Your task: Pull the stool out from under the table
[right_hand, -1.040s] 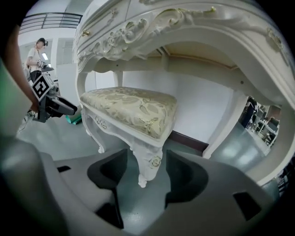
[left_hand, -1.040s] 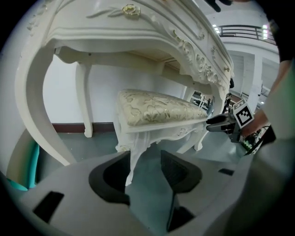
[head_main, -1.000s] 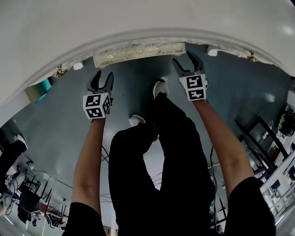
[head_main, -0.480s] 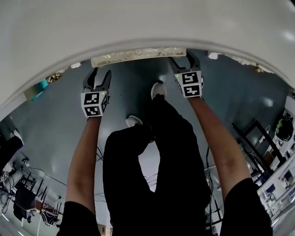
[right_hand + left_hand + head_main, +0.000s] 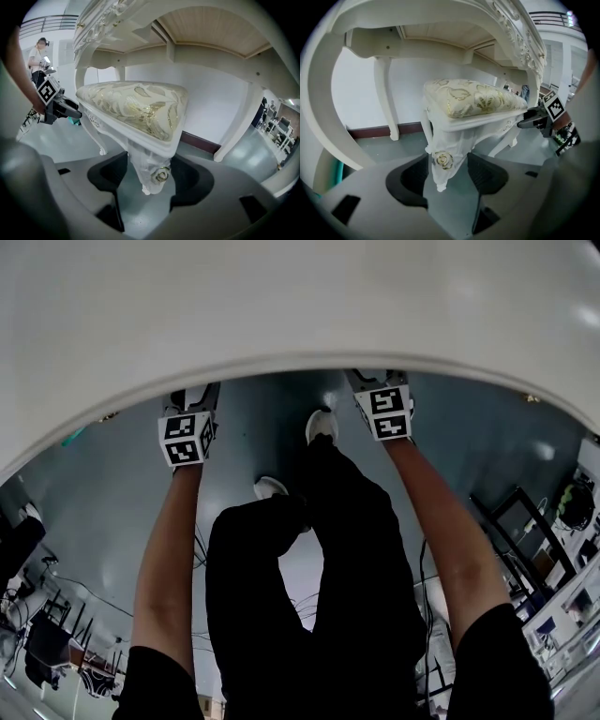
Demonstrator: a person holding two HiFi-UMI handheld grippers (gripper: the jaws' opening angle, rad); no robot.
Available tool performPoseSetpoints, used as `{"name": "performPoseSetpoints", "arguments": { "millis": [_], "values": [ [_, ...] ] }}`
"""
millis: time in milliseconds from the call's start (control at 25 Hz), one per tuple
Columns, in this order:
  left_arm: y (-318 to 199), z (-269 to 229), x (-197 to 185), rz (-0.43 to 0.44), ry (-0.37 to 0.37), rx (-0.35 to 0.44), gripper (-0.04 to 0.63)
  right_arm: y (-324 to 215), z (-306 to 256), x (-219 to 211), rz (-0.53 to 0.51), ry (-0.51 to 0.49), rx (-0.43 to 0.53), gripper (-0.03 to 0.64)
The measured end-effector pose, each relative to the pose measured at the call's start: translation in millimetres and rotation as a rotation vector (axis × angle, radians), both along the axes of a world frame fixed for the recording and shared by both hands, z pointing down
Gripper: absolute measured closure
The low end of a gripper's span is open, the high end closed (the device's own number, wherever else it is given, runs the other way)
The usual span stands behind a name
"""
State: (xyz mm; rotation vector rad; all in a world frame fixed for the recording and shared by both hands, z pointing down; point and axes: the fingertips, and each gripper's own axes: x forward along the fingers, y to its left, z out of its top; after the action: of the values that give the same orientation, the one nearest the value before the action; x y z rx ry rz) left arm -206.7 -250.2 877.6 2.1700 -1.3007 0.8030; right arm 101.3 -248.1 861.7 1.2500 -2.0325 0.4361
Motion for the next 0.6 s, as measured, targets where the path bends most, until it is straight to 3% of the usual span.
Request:
{"name": "performPoseSetpoints", "arguments": {
  "millis": [200,600],
  "values": [
    [1.0,-4.0,1.9,0.041,0.013,0.016,0.336,1.8,-4.1,0.0,-0.004,-0.019,0.006,0.325],
    [-6.0,6.0,7.6,0.043,0.032,-0.044,0.291,-0.8,-5.4,0.7,-0.012,-0.081,-0.015,0.316]
  ]
}}
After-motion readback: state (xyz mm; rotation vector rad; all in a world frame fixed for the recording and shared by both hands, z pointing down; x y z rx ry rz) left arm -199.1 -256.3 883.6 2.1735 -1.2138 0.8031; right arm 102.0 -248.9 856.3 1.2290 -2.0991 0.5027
